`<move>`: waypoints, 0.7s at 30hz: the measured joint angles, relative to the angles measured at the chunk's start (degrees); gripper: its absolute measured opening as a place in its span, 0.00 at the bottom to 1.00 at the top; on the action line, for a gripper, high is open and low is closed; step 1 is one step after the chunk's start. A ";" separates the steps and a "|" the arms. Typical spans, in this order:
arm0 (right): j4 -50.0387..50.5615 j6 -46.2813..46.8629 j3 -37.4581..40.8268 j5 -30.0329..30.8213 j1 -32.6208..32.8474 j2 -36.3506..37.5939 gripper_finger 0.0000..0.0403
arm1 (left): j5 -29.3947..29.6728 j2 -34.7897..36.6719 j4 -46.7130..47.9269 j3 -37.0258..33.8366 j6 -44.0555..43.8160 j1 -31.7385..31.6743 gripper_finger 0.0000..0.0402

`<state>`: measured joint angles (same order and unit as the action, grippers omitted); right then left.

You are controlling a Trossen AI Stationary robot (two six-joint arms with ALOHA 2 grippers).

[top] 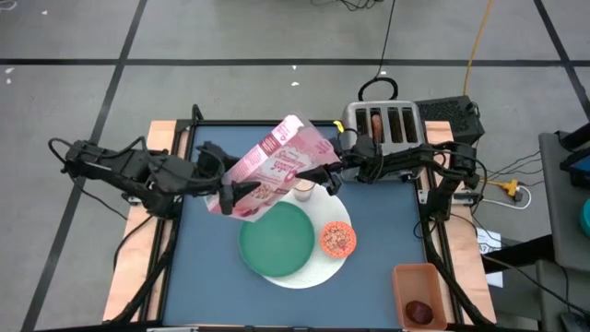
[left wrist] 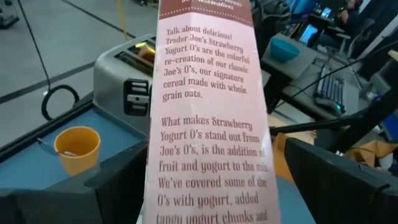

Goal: Arrange a breakfast setting
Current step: Pour the cereal from the cereal box into the orange bowl

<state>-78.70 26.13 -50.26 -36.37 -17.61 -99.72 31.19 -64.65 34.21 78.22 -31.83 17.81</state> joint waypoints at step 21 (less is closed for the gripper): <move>4.50 4.77 0.00 -1.45 0.00 0.00 0.34 | -6.26 -2.02 11.56 0.00 -8.21 -0.58 0.89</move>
<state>-74.21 30.89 -50.26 -37.82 -17.61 -99.72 24.93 -66.68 45.77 78.22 -40.04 17.23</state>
